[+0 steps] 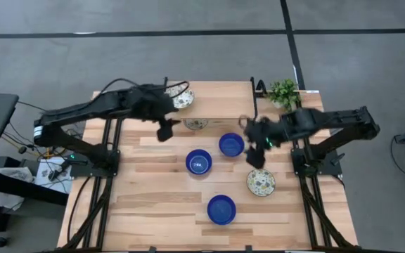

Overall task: Pick & Place Mini bowls
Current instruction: Stack the bottom white bowl on top of the white bowl on the shelf

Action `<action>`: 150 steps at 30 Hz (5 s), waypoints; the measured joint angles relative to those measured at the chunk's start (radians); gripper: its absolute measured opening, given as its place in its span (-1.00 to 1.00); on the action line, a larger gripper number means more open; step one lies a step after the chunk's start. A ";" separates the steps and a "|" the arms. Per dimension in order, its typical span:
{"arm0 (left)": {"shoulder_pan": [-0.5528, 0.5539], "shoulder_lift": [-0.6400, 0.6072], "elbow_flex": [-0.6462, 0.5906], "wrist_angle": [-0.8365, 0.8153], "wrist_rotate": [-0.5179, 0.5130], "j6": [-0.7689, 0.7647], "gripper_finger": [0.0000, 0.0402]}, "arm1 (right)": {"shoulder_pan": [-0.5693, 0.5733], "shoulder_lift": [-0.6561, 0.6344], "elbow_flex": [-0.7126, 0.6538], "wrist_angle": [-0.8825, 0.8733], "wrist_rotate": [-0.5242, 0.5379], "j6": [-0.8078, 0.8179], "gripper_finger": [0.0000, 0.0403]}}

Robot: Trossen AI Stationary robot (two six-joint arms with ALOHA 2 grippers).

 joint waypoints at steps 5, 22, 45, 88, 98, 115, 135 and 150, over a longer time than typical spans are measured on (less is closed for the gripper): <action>-0.127 -0.098 -0.032 0.001 0.006 -0.119 -0.02 | 0.207 0.006 -0.074 0.047 0.024 0.340 -0.02; -0.434 -0.152 -0.238 0.139 0.001 -0.380 -0.13 | 0.392 0.013 -0.370 -0.052 0.116 0.862 -0.05; -0.510 -0.151 -0.262 0.188 -0.001 -0.446 -0.14 | 0.415 0.013 -0.696 0.205 -0.045 0.950 -0.12; -0.534 0.100 -0.262 0.358 -0.309 0.378 -0.14 | -0.026 0.085 -0.317 0.426 -0.246 0.516 -1.00; -0.584 0.226 -0.262 0.422 -0.408 0.597 -0.14 | -0.083 0.291 -0.147 0.418 -0.379 0.360 -1.00; -0.601 0.255 -0.263 0.467 -0.386 0.696 -0.14 | -0.134 0.450 0.031 0.360 -0.475 0.237 -1.00; -0.600 0.255 -0.262 0.480 -0.304 0.694 -0.28 | -0.134 0.453 0.098 0.372 -0.493 0.197 -1.00; -0.600 0.256 -0.261 0.483 -0.182 0.694 -0.83 | -0.139 0.453 0.102 0.436 -0.550 0.164 -0.81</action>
